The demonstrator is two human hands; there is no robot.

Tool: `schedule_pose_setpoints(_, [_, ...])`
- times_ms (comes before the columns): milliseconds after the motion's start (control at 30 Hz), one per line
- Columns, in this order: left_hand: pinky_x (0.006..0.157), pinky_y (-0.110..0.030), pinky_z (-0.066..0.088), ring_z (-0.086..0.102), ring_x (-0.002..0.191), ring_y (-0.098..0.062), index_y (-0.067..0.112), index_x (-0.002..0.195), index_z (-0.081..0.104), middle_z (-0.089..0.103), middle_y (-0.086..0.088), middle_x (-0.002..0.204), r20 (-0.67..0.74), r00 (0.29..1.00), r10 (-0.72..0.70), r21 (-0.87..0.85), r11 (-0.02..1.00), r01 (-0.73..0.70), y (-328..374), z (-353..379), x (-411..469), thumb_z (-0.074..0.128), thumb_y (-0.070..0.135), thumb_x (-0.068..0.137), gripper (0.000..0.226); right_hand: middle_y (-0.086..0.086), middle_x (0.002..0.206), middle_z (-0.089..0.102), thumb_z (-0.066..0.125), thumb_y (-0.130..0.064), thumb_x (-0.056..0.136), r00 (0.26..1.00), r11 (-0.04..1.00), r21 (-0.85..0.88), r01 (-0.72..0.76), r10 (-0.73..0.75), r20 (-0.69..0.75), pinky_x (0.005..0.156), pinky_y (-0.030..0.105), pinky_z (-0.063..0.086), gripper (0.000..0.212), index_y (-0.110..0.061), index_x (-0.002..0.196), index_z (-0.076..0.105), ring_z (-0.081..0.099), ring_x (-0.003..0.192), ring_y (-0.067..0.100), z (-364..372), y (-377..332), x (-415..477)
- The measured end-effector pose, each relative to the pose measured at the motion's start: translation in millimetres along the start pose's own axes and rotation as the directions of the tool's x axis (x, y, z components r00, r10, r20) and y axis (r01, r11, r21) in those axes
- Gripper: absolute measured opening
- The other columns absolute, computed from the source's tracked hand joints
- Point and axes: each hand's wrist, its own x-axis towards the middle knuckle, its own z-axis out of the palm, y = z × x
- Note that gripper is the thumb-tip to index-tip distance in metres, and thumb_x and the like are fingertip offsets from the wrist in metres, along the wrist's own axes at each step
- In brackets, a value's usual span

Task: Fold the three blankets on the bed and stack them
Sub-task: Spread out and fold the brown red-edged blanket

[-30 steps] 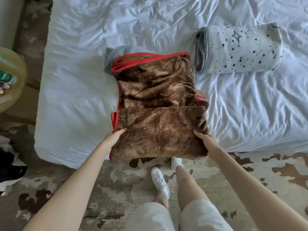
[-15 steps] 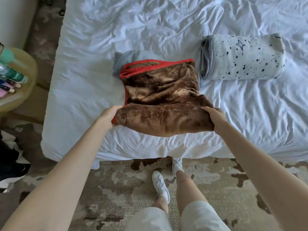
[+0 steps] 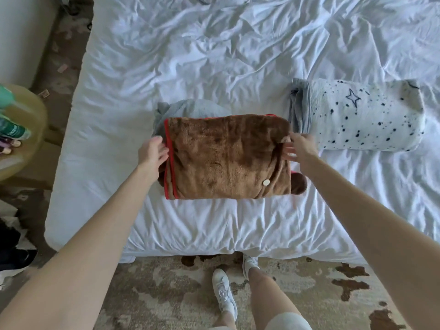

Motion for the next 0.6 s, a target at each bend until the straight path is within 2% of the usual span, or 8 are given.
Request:
schedule_pose_setpoints(67, [0.075,-0.022,0.050,0.061,0.099,-0.023,0.018,0.098,0.062,0.067,-0.002,0.097,-0.012,0.994,0.108,0.124,0.987,-0.105,-13.0,6.8,9.3,0.060,0.019,0.093,0.005,0.014,0.109,0.065,0.062,-0.027,0.080,0.998,0.991,-0.126,0.041,-0.046,-0.042,0.090,0.045,0.054,0.040,-0.007,0.113,0.053,0.064,0.097,0.026,4.9,4.0,13.8])
schedule_pose_setpoints(100, [0.073,-0.021,0.052,0.063,0.100,-0.024,0.016,0.096,0.062,0.068,-0.002,0.097,0.006,0.990,0.141,0.167,0.976,-0.140,-20.0,10.2,14.7,0.066,0.022,0.090,0.009,0.010,0.113,0.063,0.065,-0.033,0.079,0.997,0.985,-0.163,0.062,-0.070,-0.042,0.095,0.046,0.051,0.047,-0.010,0.117,0.051,0.062,0.103,0.025,7.2,5.5,18.3])
schedule_pose_setpoints(200, [0.099,-0.035,0.048,0.058,0.117,-0.021,0.018,0.129,0.048,0.059,-0.001,0.128,0.018,0.992,0.121,0.278,0.953,-0.121,-36.7,16.5,32.1,0.080,0.047,0.073,0.071,0.006,0.121,0.057,0.072,-0.051,0.073,0.990,0.978,-0.173,0.117,-0.103,0.092,0.100,0.041,0.047,0.063,-0.017,0.120,0.046,0.058,0.111,0.020,15.5,13.2,31.6])
schedule_pose_setpoints(233, [0.102,-0.038,0.045,0.056,0.119,-0.020,0.021,0.131,0.043,0.057,0.002,0.129,0.012,0.995,0.098,0.304,0.948,-0.097,-41.1,18.5,38.8,0.081,0.053,0.069,0.079,0.007,0.123,0.055,0.072,-0.055,0.070,0.986,0.976,-0.175,0.127,-0.105,0.126,0.102,0.040,0.046,0.067,-0.018,0.119,0.046,0.056,0.113,0.020,18.3,16.9,37.7])
schedule_pose_setpoints(333, [0.098,-0.035,0.043,0.055,0.117,-0.020,0.021,0.133,0.035,0.054,0.006,0.123,-0.002,0.999,0.038,0.341,0.939,-0.035,-56.2,26.0,61.2,0.077,0.056,0.074,0.080,0.007,0.129,0.051,0.073,-0.059,0.071,0.992,0.961,-0.248,0.121,-0.107,0.071,0.107,0.042,0.041,0.079,-0.013,0.128,0.043,0.051,0.121,0.021,26.4,31.9,62.7])
schedule_pose_setpoints(433, [0.097,-0.038,0.042,0.053,0.111,-0.024,0.013,0.138,0.030,0.051,-0.002,0.123,-0.045,0.998,-0.035,0.391,0.919,0.050,-64.9,32.0,80.4,0.073,0.061,0.075,0.090,0.007,0.132,0.049,0.070,-0.062,0.074,1.000,0.959,-0.282,-0.006,0.011,0.017,0.108,0.042,0.039,0.084,-0.009,0.131,0.037,0.048,0.124,0.024,34.8,47.0,85.0])
schedule_pose_setpoints(533, [0.103,-0.044,0.045,0.058,0.115,-0.030,0.008,0.132,0.044,0.059,-0.009,0.123,-0.051,0.997,-0.065,0.447,0.891,0.081,-71.4,33.8,97.9,0.071,0.068,0.071,0.090,0.006,0.128,0.054,0.065,-0.067,0.076,0.998,0.949,-0.309,-0.064,0.068,0.002,0.103,0.040,0.041,0.083,-0.009,0.129,0.038,0.051,0.119,0.025,41.0,57.5,100.2])
schedule_pose_setpoints(600, [0.099,-0.042,0.048,0.061,0.111,-0.030,0.010,0.118,0.059,0.065,-0.009,0.114,-0.043,0.998,-0.048,0.476,0.877,0.063,-76.2,36.3,105.9,0.070,0.071,0.069,0.079,0.009,0.129,0.055,0.061,-0.070,0.077,0.996,0.928,-0.361,-0.094,0.091,-0.028,0.102,0.041,0.042,0.088,-0.006,0.133,0.039,0.053,0.119,0.028,42.6,63.1,106.4])
